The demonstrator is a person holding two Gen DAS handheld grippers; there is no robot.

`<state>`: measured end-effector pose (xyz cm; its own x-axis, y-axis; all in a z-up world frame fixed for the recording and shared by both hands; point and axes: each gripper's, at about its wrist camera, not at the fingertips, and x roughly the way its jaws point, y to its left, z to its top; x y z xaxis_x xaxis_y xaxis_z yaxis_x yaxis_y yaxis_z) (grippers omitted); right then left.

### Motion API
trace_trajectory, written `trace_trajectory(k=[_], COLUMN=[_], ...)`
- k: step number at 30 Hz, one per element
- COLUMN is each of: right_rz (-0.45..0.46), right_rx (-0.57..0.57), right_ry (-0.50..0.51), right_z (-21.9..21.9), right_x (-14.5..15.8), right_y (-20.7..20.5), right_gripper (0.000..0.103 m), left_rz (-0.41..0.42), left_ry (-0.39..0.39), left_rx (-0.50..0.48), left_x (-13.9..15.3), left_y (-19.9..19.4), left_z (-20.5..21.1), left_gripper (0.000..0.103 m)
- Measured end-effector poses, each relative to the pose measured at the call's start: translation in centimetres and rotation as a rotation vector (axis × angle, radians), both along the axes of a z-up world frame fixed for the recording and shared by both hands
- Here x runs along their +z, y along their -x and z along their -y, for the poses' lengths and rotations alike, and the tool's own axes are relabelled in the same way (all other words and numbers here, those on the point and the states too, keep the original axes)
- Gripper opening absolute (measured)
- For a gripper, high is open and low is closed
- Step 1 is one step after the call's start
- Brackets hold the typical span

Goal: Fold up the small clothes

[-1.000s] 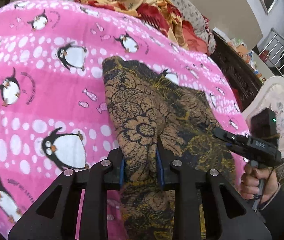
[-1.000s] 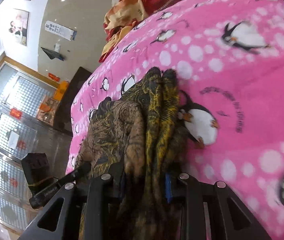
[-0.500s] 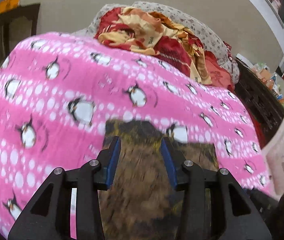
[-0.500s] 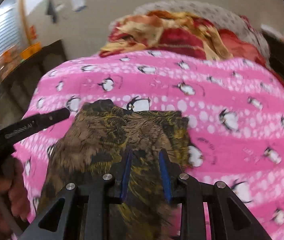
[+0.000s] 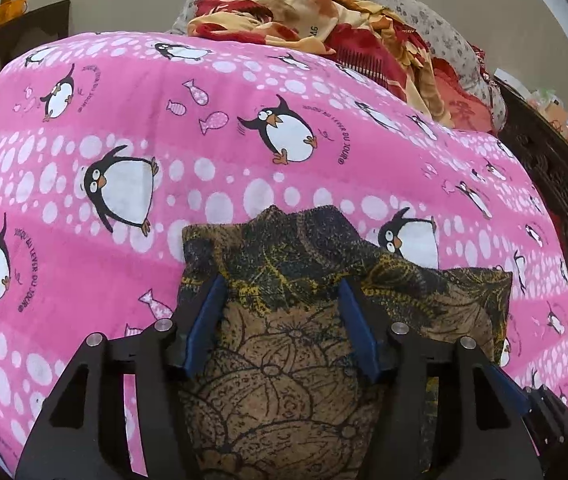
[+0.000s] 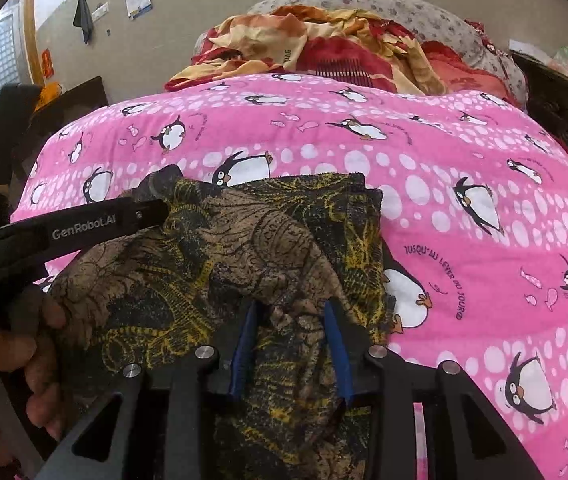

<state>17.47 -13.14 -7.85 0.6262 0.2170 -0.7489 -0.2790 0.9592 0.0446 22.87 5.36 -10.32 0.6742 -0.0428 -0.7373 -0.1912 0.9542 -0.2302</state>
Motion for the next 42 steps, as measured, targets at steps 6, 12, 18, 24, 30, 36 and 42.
trace_trajectory(k=[6, 12, 18, 24, 30, 36, 42], right_rz=[-0.085, -0.057, -0.078, -0.108, -0.075, -0.083, -0.056], right_rx=[0.036, 0.133, 0.223, 0.130, 0.141, 0.125, 0.117], right_ry=[0.009, 0.008, 0.061, 0.043, 0.048, 0.004, 0.003], right_z=[-0.3, 0.2, -0.5, -0.1, -0.1, 0.1, 0.1], right_x=[0.8, 7.2, 4.0, 1.9, 2.8, 0.5, 0.4], right_y=[-0.3, 4.6, 12.4, 13.0, 15.9, 15.6, 16.1], right_gripper=[0.035, 0.035, 0.035, 0.036, 0.042, 0.050, 0.052], left_rz=[-0.093, 0.040, 0.004, -0.044, -0.092, -0.097, -0.092], left_ry=[-0.047, 0.016, -0.020, -0.013, 0.003, 0.020, 0.031], left_rx=[-0.056, -0.131, -0.259, -0.226, -0.164, -0.167, -0.167], left_x=[2.1, 7.7, 4.3, 1.7, -0.7, -0.9, -1.0], left_y=[-0.7, 9.0, 17.0, 17.0, 18.0, 17.6, 17.4], left_z=[0.5, -0.3, 3.2, 3.4, 2.4, 2.3, 2.3], left_gripper=[0.060, 0.060, 0.060, 0.061, 0.086, 0.092, 0.093])
